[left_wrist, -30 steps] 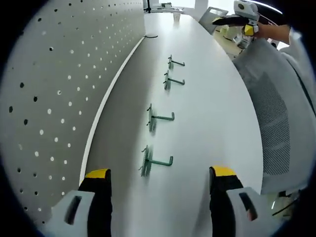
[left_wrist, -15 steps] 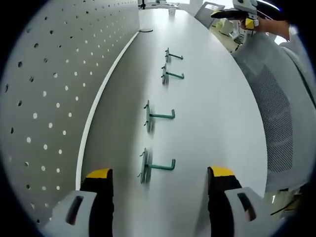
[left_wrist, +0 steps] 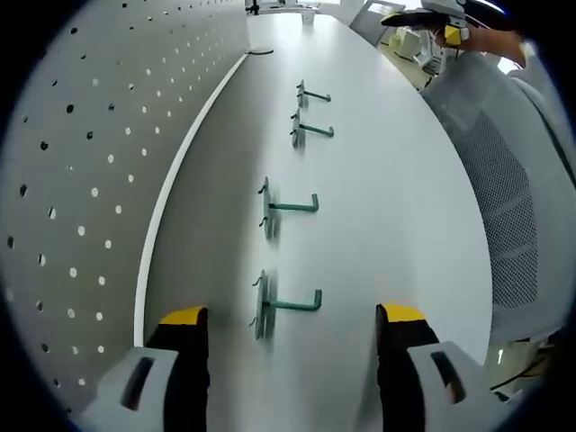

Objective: Insert the hook assembly into the mounting plate slot until the hook locks in place.

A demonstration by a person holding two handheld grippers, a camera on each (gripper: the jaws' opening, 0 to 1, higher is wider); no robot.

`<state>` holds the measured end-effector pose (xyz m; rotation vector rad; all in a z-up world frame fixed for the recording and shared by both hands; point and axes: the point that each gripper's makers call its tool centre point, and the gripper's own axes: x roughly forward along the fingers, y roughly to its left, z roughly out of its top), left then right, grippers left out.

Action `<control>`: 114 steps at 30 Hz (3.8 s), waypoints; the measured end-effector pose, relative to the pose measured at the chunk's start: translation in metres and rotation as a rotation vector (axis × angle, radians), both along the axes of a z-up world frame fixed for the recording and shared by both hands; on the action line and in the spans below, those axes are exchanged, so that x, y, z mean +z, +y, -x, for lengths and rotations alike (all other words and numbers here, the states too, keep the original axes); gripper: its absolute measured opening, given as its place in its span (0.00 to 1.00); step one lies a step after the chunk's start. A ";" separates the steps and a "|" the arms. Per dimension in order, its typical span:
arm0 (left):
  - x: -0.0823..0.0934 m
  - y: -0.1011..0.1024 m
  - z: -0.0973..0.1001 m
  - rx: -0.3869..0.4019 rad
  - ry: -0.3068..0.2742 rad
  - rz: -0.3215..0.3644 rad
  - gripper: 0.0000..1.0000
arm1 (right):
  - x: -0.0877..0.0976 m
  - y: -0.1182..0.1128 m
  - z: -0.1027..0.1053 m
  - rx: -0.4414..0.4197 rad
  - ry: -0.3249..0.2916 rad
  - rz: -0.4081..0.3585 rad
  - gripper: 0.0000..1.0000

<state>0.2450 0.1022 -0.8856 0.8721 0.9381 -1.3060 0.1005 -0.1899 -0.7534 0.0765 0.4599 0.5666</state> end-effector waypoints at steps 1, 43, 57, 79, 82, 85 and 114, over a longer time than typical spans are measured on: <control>0.000 0.000 0.001 -0.006 0.000 0.002 0.80 | 0.000 0.001 0.000 0.001 0.001 -0.002 0.66; 0.006 0.006 -0.014 0.117 -0.045 0.028 0.16 | 0.004 0.004 -0.004 0.004 -0.005 0.000 0.66; 0.007 0.005 -0.019 0.130 -0.101 0.017 0.05 | 0.004 0.001 -0.004 -0.007 -0.007 -0.009 0.66; 0.009 0.004 -0.018 0.119 -0.145 0.042 0.03 | 0.006 0.000 -0.005 -0.006 -0.015 -0.012 0.65; 0.012 0.004 -0.018 0.114 -0.159 0.060 0.03 | 0.007 -0.001 -0.005 -0.008 -0.016 -0.009 0.65; 0.016 0.003 -0.021 0.126 -0.169 0.085 0.03 | 0.007 -0.002 -0.005 -0.012 -0.018 -0.012 0.65; 0.084 -0.018 -0.024 0.262 -0.311 0.359 0.02 | 0.019 0.005 -0.013 0.004 -0.059 -0.031 0.65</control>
